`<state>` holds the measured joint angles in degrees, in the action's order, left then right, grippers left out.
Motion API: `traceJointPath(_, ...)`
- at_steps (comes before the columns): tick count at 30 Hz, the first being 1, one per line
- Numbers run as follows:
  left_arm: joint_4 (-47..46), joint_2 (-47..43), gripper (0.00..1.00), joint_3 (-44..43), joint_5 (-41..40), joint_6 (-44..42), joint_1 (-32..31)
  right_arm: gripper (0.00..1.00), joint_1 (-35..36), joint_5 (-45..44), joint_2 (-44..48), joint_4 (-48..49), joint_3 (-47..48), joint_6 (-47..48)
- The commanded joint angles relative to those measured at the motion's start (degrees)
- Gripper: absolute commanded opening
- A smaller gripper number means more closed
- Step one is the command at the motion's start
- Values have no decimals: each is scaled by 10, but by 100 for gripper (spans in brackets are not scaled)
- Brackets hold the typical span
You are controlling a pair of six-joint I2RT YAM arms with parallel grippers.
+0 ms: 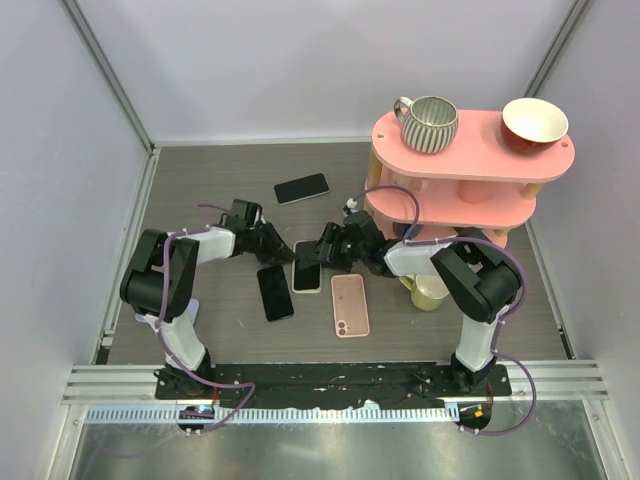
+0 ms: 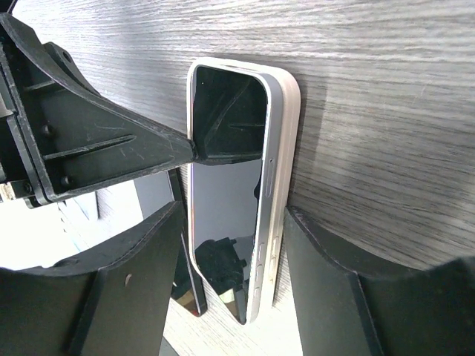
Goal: Put the phone into the phone case
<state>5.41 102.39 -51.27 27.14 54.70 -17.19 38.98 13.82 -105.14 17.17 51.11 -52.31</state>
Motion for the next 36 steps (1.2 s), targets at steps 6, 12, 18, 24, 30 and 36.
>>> traceJointPath(6,-35,-18,20,16,85,37,-19,61,3,45,32,138,17,-76)
traceJointPath(12,-37,-20,16,17,89,44,-19,60,-1,24,37,155,4,-98)
traceJointPath(18,-39,-17,11,21,92,45,-19,60,-2,15,36,162,1,-109)
traceJointPath(24,-44,-18,8,26,93,47,-19,60,-2,5,33,154,4,-111)
traceJointPath(30,-50,-20,7,32,97,52,-19,60,-2,23,25,195,0,-131)
traceJointPath(36,-51,-22,7,35,99,57,-19,60,-2,30,21,213,1,-139)
